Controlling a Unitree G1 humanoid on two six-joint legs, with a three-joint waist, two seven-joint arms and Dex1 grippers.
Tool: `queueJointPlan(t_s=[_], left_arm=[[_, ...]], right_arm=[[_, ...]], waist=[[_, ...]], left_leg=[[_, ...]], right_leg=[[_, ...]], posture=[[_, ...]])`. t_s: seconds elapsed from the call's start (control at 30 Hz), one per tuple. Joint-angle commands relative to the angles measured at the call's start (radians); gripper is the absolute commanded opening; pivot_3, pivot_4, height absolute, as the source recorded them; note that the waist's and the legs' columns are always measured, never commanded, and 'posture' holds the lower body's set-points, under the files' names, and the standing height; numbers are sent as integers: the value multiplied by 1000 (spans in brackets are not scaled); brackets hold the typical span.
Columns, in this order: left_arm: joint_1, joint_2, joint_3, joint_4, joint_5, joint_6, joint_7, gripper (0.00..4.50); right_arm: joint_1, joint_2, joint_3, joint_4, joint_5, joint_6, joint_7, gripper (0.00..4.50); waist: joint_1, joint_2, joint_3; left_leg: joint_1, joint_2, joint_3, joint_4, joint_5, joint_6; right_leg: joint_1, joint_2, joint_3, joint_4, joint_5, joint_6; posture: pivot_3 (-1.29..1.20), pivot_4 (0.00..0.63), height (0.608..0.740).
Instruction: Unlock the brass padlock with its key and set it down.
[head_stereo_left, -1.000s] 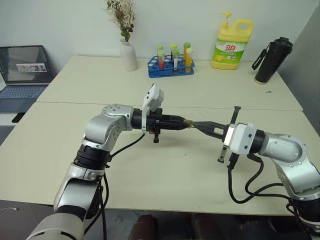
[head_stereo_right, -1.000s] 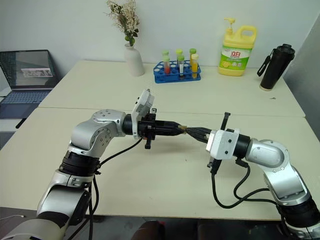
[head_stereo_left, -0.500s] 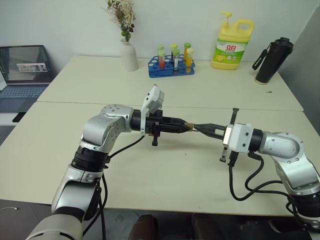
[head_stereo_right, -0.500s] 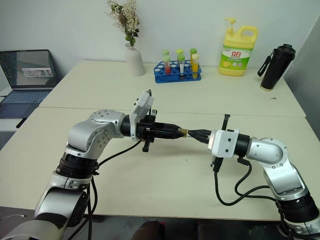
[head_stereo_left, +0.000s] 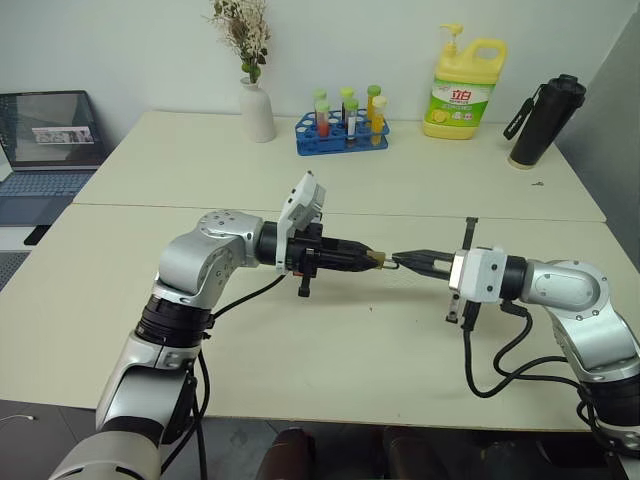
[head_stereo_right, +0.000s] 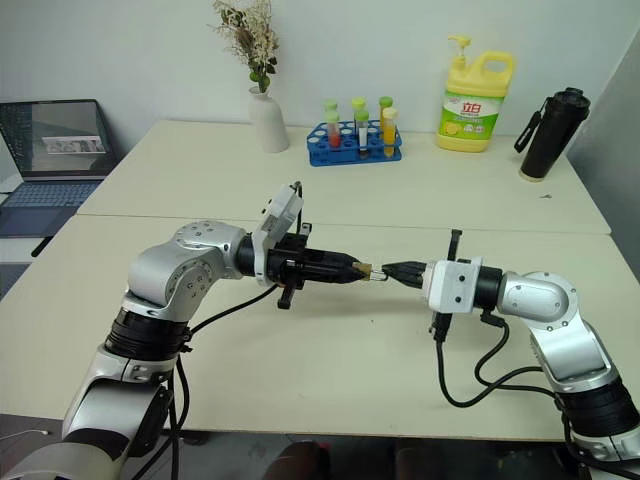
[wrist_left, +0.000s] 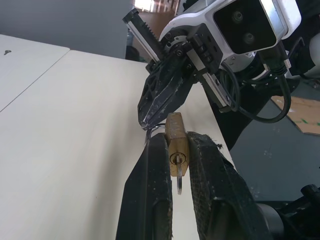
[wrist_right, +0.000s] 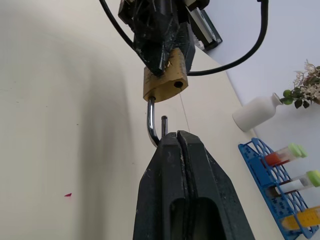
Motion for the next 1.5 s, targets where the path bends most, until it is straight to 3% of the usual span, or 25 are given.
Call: queueJointPlan(t_s=[0.03,0.57,0.7,0.8,0.9,1.13,1.27,1.5], left_arm=[[-8,10,21,-33,-41,13,-21,167],[1,16,20,-26,-37,11,-6,167],[9,-2,29,0,-29,38,62,167],[68,-6,5,-1,-24,91,114,167],[93,-35,-19,3,11,100,185,167],[120,-142,-38,73,72,127,343,167],[122,-187,-50,147,109,117,389,167],[127,-211,-87,195,148,83,375,167]], right_arm=[[-4,-6,9,-15,15,-20,28,0],[25,-5,19,-38,16,-9,41,0],[94,-69,-18,-56,16,85,47,0],[212,-128,-110,-130,109,210,54,0],[269,-158,-168,-205,166,308,33,558],[261,-168,-208,-346,318,555,-5,3012],[254,-188,-168,-374,289,592,-11,4421],[242,-181,-136,-363,263,592,-21,4500]], waist=[[0,0,0],[0,0,0],[3,0,0],[11,0,0],[11,0,0],[16,0,0],[15,0,0],[16,0,0]], left_leg=[[0,0,0,0,0,0],[0,0,0,0,0,0],[0,0,0,0,0,0],[0,0,0,0,0,0],[-1,0,0,0,0,0],[-1,0,-1,0,0,0],[-2,0,-1,0,0,0],[-3,0,-1,0,0,0]], right_leg=[[0,0,0,0,0,0],[0,0,0,0,0,0],[0,0,0,-1,0,0],[0,0,0,-2,0,0],[1,0,0,-3,0,0],[1,0,-1,-3,0,0],[1,0,-1,-4,0,0],[1,-1,-1,-5,0,0]], posture=[[0,150,740],[0,150,740],[0,150,740],[0,150,740],[0,150,740],[0,150,740],[0,150,740],[0,150,740]])
